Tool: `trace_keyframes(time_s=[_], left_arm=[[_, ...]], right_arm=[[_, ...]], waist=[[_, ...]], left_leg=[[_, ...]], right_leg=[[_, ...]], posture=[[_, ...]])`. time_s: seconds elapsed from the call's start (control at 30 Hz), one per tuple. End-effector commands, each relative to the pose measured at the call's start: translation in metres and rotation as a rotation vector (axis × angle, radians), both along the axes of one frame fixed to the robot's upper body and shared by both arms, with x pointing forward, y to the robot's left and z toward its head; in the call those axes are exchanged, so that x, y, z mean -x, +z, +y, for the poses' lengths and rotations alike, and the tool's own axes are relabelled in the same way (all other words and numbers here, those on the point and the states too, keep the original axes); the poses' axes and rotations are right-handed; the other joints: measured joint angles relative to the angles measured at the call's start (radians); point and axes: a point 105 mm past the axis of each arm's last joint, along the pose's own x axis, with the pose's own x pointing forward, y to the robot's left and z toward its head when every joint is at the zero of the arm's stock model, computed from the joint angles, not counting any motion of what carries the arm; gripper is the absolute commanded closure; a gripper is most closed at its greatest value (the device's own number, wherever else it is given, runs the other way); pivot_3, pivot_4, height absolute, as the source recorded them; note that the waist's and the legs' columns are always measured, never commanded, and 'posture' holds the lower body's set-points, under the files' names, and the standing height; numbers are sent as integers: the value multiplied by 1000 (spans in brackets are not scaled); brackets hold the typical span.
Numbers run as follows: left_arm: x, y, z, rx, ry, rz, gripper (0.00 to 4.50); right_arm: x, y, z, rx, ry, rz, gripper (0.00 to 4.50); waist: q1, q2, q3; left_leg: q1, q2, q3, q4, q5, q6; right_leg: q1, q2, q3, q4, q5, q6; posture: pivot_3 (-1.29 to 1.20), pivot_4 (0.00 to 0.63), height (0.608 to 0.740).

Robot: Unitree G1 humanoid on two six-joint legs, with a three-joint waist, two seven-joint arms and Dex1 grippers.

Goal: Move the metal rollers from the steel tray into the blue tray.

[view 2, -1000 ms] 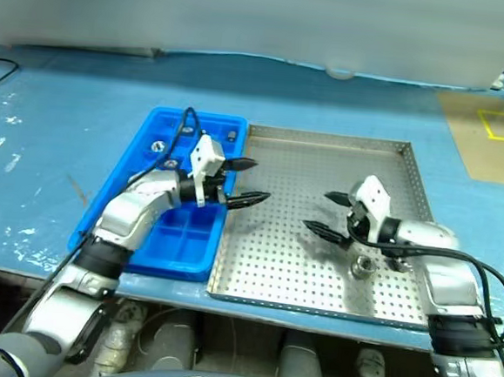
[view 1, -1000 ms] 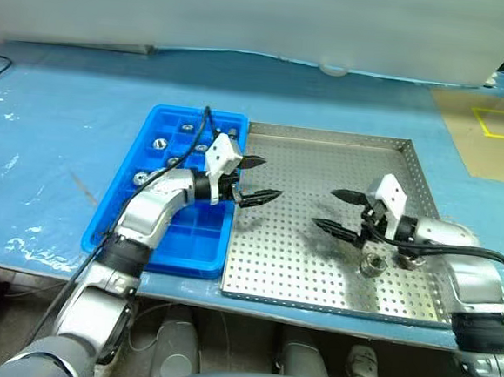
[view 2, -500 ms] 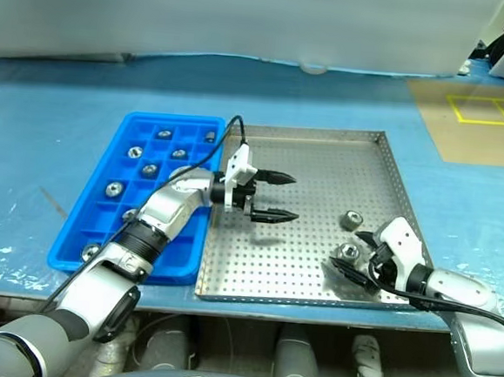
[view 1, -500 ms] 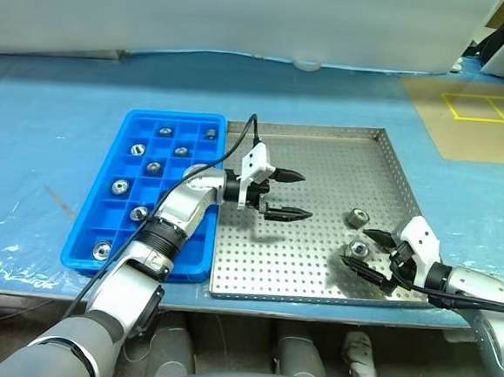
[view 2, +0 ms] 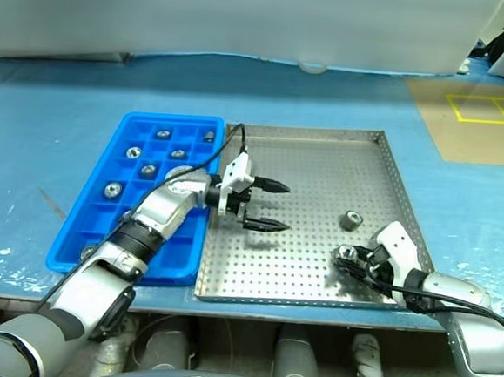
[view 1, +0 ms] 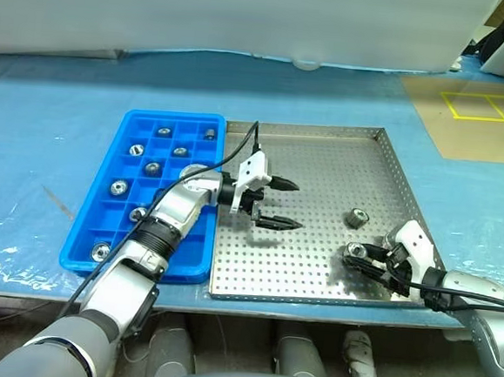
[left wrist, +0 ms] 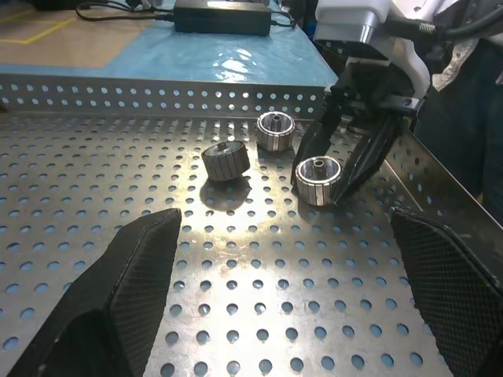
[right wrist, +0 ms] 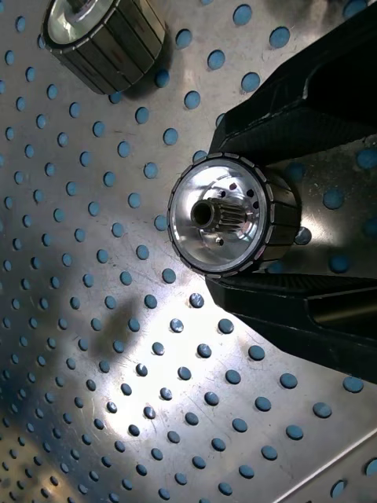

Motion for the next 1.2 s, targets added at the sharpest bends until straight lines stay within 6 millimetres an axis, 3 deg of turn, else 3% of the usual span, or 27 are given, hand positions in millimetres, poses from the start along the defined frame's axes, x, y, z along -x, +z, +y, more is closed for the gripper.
trace_keyframes(time_s=[0.03, 0.13, 0.33, 0.5, 0.63, 0.83, 1.2], left_arm=[[4, 7, 0, -4, -27, -46, 0], [2, 11, 8, 8, 1, -41, 0], [-2, 23, 29, 60, 117, -51, 0], [-3, 31, 51, 111, 257, -60, 0], [-1, 37, 81, 151, 435, -91, 0], [13, 41, 117, 188, 646, -103, 0], [41, 33, 152, 125, 862, -120, 0]], right_arm=[[-11, 31, 13, -53, 41, -120, 2887], [-24, 61, 29, -128, 87, -211, 2887], [-47, 86, 61, -180, 222, -272, 2887], [-67, 89, 87, -182, 341, -278, 2887], [-83, 97, 115, -216, 458, -302, 2887], [-101, 106, 157, -262, 597, -345, 2887], [-133, 86, 206, -200, 643, -326, 2887]], waist=[[0, 0, 0], [-3, 0, 0], [9, 0, 0], [39, 0, 0], [63, 0, 0], [105, 0, 0], [179, 0, 1]], left_leg=[[0, 0, 0, 0, 0, 0], [0, 0, 0, 0, 0, 0], [1, 0, 0, -1, 0, 0], [1, 1, 0, -2, 0, -1], [0, 1, 0, -2, 1, -1], [0, 2, -1, -2, 1, -2], [-4, 3, -4, -2, 1, -3]], right_leg=[[0, 0, 0, 0, 0, 0], [0, 0, 0, 1, 0, 0], [0, 0, 0, 2, 0, -1], [-1, 0, -1, 2, 0, -2], [-1, 0, -2, 4, 0, -2], [-2, 0, -4, 5, 0, -3], [-3, 0, -7, 5, -1, -4]], posture=[[-335, 150, 740], [-279, 150, 740], [-145, 150, 740], [-42, 150, 740], [92, 150, 740], [267, 150, 740], [465, 150, 740]])
